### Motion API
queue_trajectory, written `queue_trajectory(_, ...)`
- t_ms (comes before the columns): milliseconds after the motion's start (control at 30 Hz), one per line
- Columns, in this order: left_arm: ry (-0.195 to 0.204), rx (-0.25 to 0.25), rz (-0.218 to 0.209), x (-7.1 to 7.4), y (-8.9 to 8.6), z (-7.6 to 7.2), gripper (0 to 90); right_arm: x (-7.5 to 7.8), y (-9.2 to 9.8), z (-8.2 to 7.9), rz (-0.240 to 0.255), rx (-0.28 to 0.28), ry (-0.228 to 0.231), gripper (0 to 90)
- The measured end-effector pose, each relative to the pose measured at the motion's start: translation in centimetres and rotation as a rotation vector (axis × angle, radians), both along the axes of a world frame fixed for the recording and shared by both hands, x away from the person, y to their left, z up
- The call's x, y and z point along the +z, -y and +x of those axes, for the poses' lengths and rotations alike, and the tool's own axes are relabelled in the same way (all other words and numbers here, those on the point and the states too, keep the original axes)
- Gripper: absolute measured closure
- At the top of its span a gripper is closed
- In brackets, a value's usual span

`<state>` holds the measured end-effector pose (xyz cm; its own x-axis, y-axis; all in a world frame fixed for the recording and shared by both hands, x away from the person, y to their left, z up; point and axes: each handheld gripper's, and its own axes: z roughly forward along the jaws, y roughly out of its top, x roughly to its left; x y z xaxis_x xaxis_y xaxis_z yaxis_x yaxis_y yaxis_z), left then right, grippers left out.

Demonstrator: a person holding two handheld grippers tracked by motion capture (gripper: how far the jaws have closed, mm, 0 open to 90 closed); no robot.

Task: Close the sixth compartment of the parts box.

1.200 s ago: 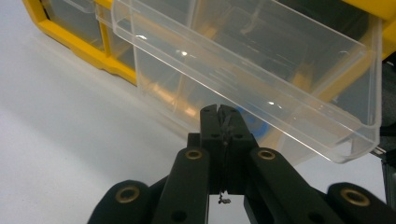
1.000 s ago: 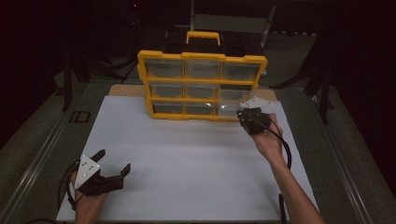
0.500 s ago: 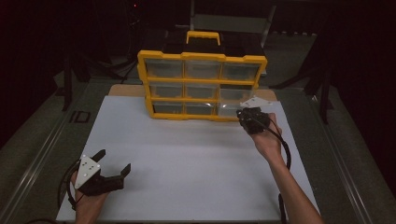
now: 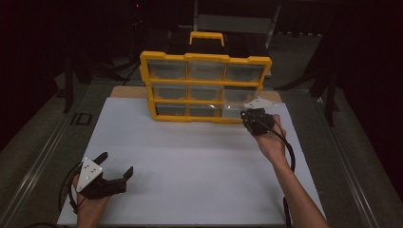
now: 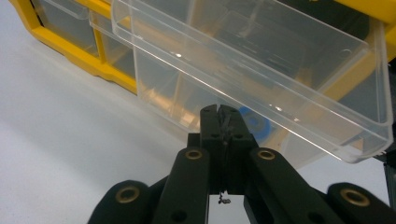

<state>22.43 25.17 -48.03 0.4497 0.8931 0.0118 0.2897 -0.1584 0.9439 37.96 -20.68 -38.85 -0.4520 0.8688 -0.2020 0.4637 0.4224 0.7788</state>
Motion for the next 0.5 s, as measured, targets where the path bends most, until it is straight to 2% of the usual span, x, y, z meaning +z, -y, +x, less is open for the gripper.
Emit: queue_trajectory(500, 0.002, 0.003, -0.001, 0.04, -0.07, -0.04, 0.0, -0.04, 0.08, 0.27, 0.007, -0.010, 0.007, 89.6)
